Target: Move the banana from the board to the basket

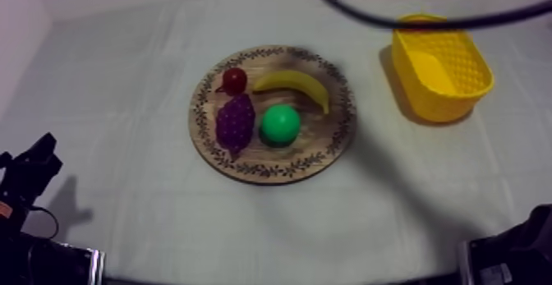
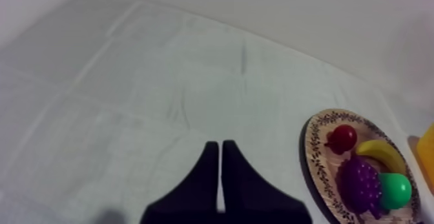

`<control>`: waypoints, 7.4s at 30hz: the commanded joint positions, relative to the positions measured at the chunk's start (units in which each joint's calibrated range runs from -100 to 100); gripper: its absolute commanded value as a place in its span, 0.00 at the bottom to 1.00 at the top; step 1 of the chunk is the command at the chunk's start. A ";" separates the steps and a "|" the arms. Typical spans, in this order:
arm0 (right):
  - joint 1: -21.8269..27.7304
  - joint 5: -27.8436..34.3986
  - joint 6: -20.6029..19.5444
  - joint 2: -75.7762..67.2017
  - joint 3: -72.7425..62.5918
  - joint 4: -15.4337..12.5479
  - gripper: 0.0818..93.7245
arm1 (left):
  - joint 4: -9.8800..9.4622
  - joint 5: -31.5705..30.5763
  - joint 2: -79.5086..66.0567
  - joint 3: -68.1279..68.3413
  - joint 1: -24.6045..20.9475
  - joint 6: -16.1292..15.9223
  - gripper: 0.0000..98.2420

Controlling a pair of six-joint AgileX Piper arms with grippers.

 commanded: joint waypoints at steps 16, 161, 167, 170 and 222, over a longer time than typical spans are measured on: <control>-1.49 1.74 12.18 9.53 0.89 -0.13 0.12 | 0.02 -0.02 -0.03 0.03 0.03 0.00 0.00; 8.27 5.42 6.40 -1.82 -3.48 -2.30 0.31 | 0.02 -0.02 -0.03 0.03 0.03 0.00 0.00; 18.04 0.30 9.15 -12.33 6.25 -6.22 0.31 | 0.02 -0.02 -0.03 0.03 0.03 -0.02 0.00; 21.54 -4.32 7.49 -15.27 11.70 -6.28 0.31 | 0.02 -0.02 -0.03 0.03 0.03 -0.01 0.00; 21.28 -26.61 -17.72 0.23 38.17 11.99 0.30 | 0.02 -0.02 -0.03 0.03 0.03 -0.04 0.00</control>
